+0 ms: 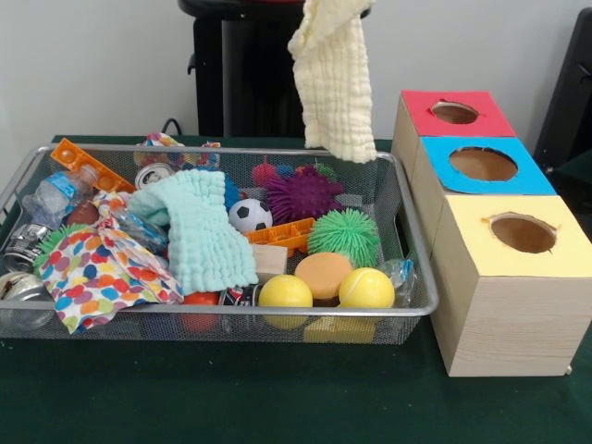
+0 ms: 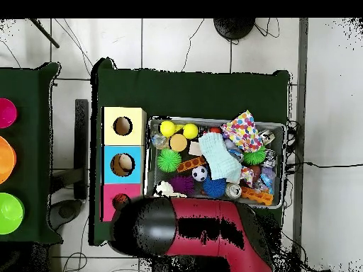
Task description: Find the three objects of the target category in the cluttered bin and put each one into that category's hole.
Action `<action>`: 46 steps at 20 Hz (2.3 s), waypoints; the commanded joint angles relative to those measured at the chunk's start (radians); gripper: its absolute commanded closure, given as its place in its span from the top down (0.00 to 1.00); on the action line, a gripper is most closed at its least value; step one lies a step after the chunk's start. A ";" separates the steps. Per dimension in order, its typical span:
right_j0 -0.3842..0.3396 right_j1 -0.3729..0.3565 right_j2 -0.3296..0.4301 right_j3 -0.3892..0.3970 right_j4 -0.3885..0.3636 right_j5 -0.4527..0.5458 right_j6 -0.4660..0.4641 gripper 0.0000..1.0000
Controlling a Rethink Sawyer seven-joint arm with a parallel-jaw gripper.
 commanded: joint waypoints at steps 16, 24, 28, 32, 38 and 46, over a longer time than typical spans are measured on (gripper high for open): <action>0.003 0.198 0.117 -0.127 0.007 -0.034 0.028 0.00; 0.020 0.353 0.116 -0.135 -0.038 -0.240 0.054 0.00; 0.005 0.416 0.103 -0.075 -0.055 -0.419 0.060 0.00; -0.006 0.479 0.087 -0.041 -0.072 -0.562 0.067 0.00; 0.002 0.576 0.059 -0.025 -0.091 -0.742 0.101 0.00; 0.003 0.613 0.048 -0.026 -0.094 -0.808 0.097 1.00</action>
